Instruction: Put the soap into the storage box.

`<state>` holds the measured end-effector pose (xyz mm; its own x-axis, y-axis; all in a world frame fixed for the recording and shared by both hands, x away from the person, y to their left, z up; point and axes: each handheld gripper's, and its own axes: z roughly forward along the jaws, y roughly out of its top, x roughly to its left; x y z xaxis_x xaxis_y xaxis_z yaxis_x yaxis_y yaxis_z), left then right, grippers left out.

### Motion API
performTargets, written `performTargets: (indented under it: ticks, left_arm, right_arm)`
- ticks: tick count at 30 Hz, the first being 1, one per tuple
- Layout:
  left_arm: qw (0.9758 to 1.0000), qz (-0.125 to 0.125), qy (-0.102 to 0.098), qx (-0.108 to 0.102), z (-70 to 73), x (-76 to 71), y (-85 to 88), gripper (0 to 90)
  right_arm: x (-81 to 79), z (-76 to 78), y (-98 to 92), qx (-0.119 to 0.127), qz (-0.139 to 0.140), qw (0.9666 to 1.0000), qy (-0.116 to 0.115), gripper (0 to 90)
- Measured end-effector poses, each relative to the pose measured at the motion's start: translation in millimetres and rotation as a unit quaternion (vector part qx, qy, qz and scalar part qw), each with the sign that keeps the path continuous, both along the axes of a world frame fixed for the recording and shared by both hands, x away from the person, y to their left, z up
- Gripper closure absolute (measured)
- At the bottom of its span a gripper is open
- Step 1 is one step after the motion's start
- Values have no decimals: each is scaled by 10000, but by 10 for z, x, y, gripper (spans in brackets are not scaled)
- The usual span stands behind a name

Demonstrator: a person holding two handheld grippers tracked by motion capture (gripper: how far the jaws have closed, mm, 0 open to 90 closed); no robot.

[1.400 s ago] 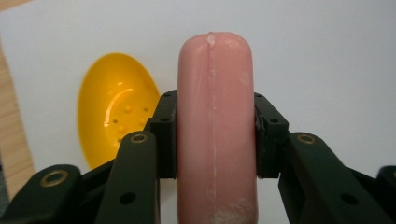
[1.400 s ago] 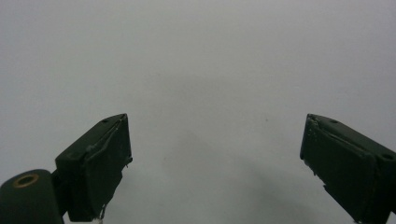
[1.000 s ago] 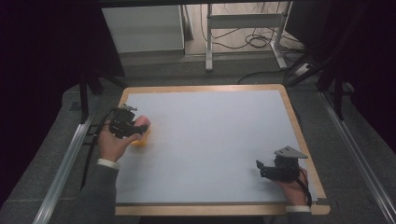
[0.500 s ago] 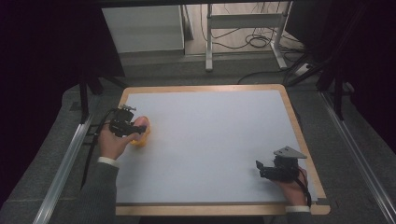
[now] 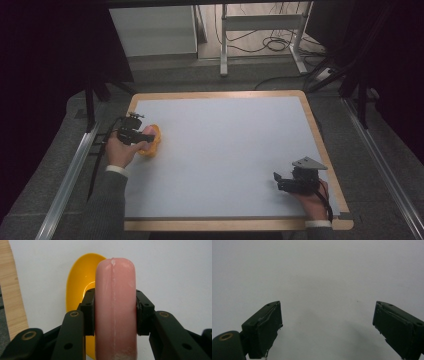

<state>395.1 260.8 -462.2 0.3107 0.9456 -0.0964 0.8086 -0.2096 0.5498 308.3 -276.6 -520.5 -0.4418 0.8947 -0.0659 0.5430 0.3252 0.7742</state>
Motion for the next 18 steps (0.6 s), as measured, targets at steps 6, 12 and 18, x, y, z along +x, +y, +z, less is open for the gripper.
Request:
performTargets:
  ticks: [6,12,18]
  left_arm:
    - [10000,65,55,25,-39,37,22,601]
    - [9998,133,132,9,-115,79,61,601]
    - [9999,155,73,9,-120,83,74,589]
  right_arm:
    - [1,-3,3,-19,10,10000,-3,84]
    - [0,-1,7,-26,16,10000,-10,84]
    - [-8,8,9,-36,10,10000,-12,84]
